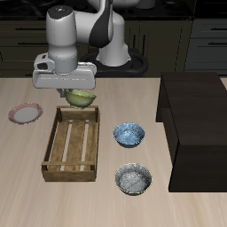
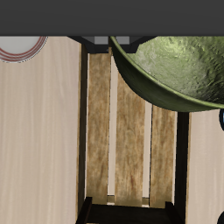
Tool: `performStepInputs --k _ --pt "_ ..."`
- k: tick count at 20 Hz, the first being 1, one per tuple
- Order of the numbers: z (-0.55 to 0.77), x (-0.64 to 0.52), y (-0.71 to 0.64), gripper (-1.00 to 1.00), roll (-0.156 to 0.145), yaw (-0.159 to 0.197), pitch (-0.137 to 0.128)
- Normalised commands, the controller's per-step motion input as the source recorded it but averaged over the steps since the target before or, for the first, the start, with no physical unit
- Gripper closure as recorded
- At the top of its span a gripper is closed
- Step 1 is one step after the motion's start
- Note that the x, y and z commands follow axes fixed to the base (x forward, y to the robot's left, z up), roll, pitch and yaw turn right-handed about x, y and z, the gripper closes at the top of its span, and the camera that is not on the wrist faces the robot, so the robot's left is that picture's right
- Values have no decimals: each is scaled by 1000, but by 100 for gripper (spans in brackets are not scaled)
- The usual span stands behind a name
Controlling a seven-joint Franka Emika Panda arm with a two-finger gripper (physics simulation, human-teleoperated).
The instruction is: Place the green bowl and the black bowl in the wooden tray
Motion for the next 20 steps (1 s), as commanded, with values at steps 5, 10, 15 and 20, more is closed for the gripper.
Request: performStepInputs --k 5,10,15,20 --pt "-118 64 -83 100 -6 12 12" --pt "-233 38 -48 100 -13 -26 30" --pt "-313 18 9 100 5 -28 32" --pt "-439 48 46 100 -9 26 33"
